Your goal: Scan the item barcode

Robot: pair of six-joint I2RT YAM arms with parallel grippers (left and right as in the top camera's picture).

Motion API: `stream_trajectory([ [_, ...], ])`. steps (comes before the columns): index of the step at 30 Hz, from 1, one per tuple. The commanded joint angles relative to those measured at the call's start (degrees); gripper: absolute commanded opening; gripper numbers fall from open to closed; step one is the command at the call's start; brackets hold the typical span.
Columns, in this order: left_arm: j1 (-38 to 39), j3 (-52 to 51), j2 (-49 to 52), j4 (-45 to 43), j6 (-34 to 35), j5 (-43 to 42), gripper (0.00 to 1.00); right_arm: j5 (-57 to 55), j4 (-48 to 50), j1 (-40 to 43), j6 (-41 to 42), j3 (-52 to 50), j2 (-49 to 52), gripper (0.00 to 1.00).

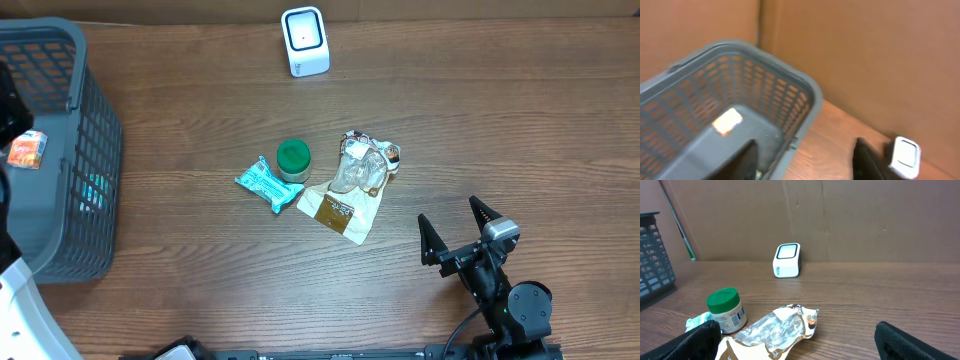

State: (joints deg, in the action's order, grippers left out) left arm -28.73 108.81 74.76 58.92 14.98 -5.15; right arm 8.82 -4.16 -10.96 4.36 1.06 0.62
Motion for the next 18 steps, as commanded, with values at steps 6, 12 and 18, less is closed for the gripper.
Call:
stream_trajectory([
  [6, -4.9, -1.1, 13.2, 4.5, 2.2, 3.8, 0.57, 0.3, 0.2, -0.3, 0.3, -0.6, -0.5, 1.00],
  [12, -14.8, -1.1, 23.2, 8.5, 1.1, -4.2, 0.60, 0.3, 0.2, -0.3, 0.3, -0.6, -0.5, 1.00],
  [18, -17.0, -1.1, 32.7, 11.4, -5.0, -10.0, 0.62, 0.3, 0.2, -0.3, 0.3, -0.6, -0.5, 1.00],
])
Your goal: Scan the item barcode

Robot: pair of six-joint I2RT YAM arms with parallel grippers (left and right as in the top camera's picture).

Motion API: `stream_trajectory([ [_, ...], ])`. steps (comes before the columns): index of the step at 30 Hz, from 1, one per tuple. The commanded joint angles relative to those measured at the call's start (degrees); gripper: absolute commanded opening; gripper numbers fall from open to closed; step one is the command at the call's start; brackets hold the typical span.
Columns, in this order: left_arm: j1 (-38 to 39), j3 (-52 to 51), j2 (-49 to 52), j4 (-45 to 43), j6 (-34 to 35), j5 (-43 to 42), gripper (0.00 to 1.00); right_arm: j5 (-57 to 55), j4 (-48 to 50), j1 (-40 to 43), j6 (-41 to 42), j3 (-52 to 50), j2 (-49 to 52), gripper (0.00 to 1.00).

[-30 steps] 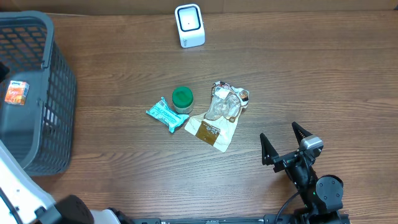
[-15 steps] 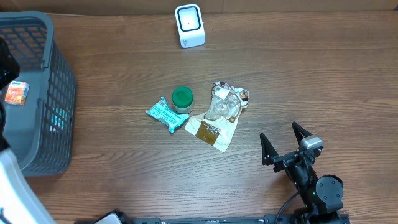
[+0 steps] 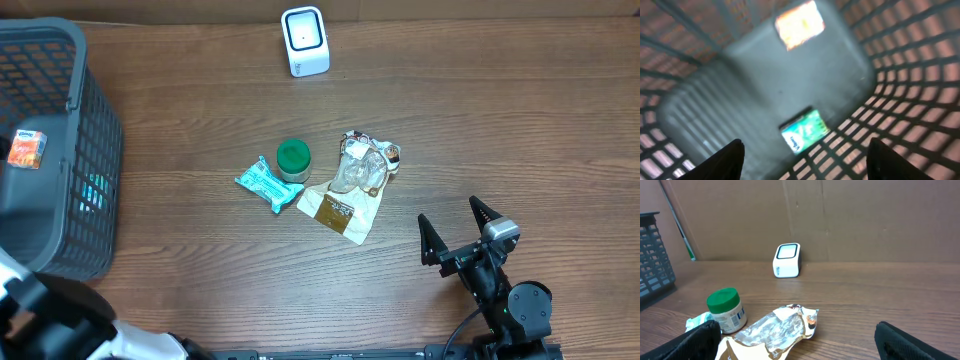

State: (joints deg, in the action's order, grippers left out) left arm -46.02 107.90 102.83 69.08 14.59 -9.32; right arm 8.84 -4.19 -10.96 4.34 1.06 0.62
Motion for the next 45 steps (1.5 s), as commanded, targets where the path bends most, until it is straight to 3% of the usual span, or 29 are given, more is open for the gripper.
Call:
stream_trajectory([
  [1, 0.3, -0.2, 6.3, 1.8, -5.0, -6.1, 0.61, 0.3, 0.2, -0.3, 0.3, -0.6, -0.5, 1.00],
  [7, 1.4, -0.2, 14.8, 2.7, -8.9, -7.1, 0.61, 0.3, 0.2, -0.3, 0.3, -0.6, -0.5, 1.00],
  [14, 3.3, -0.2, 20.6, 2.4, -12.3, -7.1, 0.72, 0.3, 0.2, -0.3, 0.3, -0.6, -0.5, 1.00],
  [25, 5.2, -0.2, 25.7, 2.4, -14.4, -2.0, 0.68, 0.3, 0.2, -0.3, 0.3, -0.6, -0.5, 1.00],
  [36, 6.6, -0.2, 29.6, 2.0, -14.7, -2.0, 0.52, 0.3, 0.2, -0.3, 0.3, -0.6, -0.5, 1.00],
  [45, 9.3, -0.2, 29.6, 2.1, -14.6, -0.8, 0.34, 0.3, 0.2, -0.3, 0.3, -0.6, -0.5, 1.00],
])
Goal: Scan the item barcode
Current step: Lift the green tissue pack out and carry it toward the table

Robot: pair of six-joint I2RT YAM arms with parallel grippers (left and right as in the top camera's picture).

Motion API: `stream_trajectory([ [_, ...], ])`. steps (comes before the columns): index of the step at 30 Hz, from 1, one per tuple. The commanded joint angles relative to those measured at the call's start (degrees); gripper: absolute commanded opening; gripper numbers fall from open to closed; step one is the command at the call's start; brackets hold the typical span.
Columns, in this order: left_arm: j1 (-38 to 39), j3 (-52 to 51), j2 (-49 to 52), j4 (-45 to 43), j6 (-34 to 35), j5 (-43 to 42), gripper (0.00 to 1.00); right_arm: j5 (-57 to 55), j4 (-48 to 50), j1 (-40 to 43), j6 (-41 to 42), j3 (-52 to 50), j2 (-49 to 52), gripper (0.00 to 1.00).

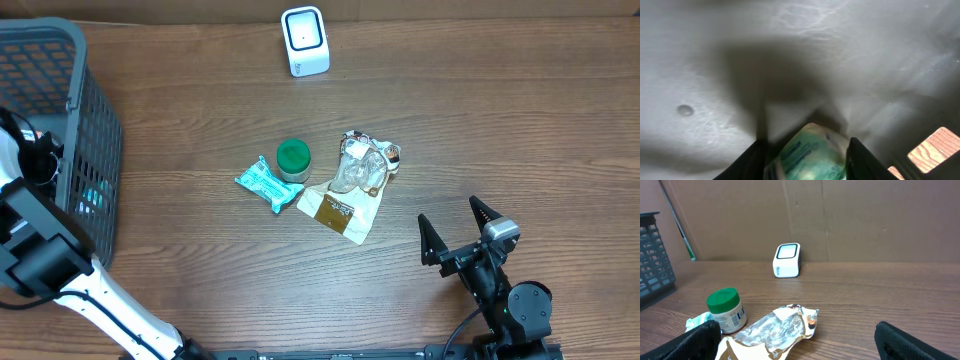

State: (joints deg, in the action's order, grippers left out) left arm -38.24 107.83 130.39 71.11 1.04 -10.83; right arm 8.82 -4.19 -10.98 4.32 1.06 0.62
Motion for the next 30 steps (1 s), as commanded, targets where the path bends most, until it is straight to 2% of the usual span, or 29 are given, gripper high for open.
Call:
stream_trajectory([
  [1, 1.9, -0.1, 2.1, 0.2, -1.0, 0.7, 0.31, 0.3, 0.2, -0.3, 0.3, -0.6, -0.5, 1.00],
  [2, 2.3, -0.1, 2.1, 0.2, -1.0, 0.7, 0.26, 0.3, 0.2, -0.3, 0.3, -0.6, -0.5, 1.00],
  [3, 3.0, -0.1, 2.1, 0.3, -1.0, 0.7, 0.12, 0.3, 0.2, -0.3, 0.3, -0.6, -0.5, 1.00],
  [4, 3.3, -0.1, 2.1, 0.3, -0.8, 0.8, 0.04, 0.3, 0.2, -0.3, 0.3, -0.6, -0.5, 1.00],
  [16, 1.7, 0.9, -0.8, 0.7, 3.4, 1.2, 0.04, 0.3, 0.2, -0.3, 0.3, -0.6, -0.5, 1.00],
  [25, 0.4, 2.8, -13.5, -0.4, 5.3, 10.4, 0.04, 0.3, 0.2, -0.3, 0.3, -0.6, -0.5, 1.00],
  [30, -0.3, 2.8, -20.7, -2.5, 8.8, 9.7, 0.04, 0.3, 0.2, -0.3, 0.3, -0.6, -0.5, 1.00],
])
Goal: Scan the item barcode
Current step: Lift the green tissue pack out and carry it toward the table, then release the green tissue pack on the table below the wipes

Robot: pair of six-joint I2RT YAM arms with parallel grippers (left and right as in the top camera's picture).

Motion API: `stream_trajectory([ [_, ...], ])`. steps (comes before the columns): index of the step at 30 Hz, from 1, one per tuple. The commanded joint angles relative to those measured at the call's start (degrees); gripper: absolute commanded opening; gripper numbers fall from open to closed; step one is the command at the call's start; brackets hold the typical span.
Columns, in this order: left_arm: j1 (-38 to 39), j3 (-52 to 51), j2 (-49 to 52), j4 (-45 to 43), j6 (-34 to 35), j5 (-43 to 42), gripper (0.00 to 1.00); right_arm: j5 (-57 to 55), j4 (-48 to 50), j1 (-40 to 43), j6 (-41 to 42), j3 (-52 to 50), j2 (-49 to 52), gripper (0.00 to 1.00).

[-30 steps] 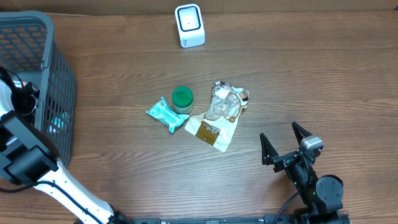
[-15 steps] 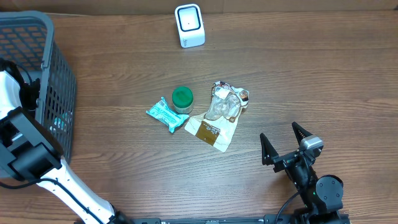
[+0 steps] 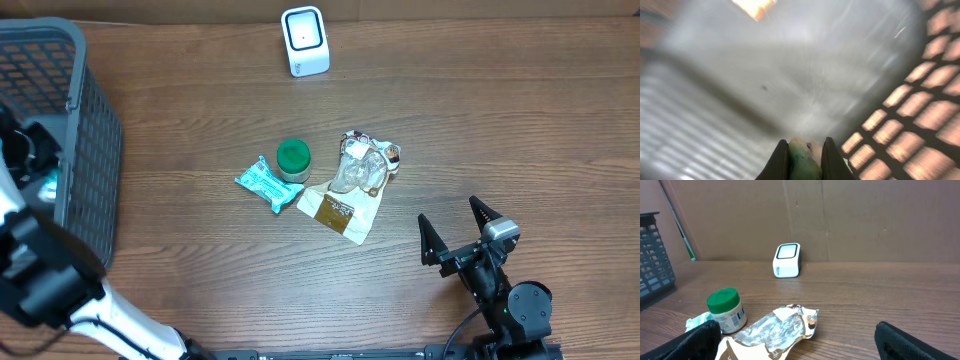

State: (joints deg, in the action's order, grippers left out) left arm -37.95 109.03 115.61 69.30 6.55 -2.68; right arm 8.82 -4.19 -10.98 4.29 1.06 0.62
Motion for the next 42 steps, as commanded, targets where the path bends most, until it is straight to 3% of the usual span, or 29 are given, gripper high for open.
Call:
stream_trajectory([
  [1, -0.5, 1.7, -7.6, -1.0, 4.0, 1.5, 0.04, 0.3, 0.2, -0.3, 0.4, -0.6, -0.5, 1.00],
  [5, -0.3, 1.7, -14.8, -2.9, 4.2, -3.0, 0.05, 0.3, 0.2, -0.3, 0.3, -0.6, -0.5, 1.00],
  [13, 2.0, 1.7, -33.1, -4.3, 4.2, -25.2, 0.04, 0.3, 0.2, -0.3, 0.3, -0.6, -0.5, 1.00],
  [20, 17.2, 1.7, -39.6, 6.0, 0.9, -24.6, 0.04, 0.3, 0.2, -0.3, 0.3, -0.6, -0.5, 1.00],
  [26, 30.8, -6.6, -37.5, 10.6, 0.7, -15.3, 0.04, 0.3, 0.2, -0.3, 0.3, -0.6, -0.5, 1.00],
  [31, 33.5, -20.6, -36.7, 5.3, 1.9, -15.1, 0.04, 0.3, 0.2, -0.3, 0.4, -0.6, -0.5, 1.00],
  [38, 36.0, -40.4, -36.5, -8.5, 4.9, -16.5, 0.04, 0.3, 0.2, -0.3, 0.4, -0.6, -0.5, 1.00],
  [40, 36.3, -44.1, -36.5, -11.7, 6.1, -16.5, 0.13, 0.3, 0.2, -0.3, 0.3, -0.6, -0.5, 1.00],
  [41, 36.4, -45.6, -36.5, -13.0, 6.4, -16.5, 0.22, 0.3, 0.2, -0.3, 0.3, -0.6, -0.5, 1.00],
  [42, 36.5, -46.9, -36.5, -14.3, 6.8, -16.5, 0.36, 0.3, 0.2, -0.3, 0.4, -0.6, -0.5, 1.00],
])
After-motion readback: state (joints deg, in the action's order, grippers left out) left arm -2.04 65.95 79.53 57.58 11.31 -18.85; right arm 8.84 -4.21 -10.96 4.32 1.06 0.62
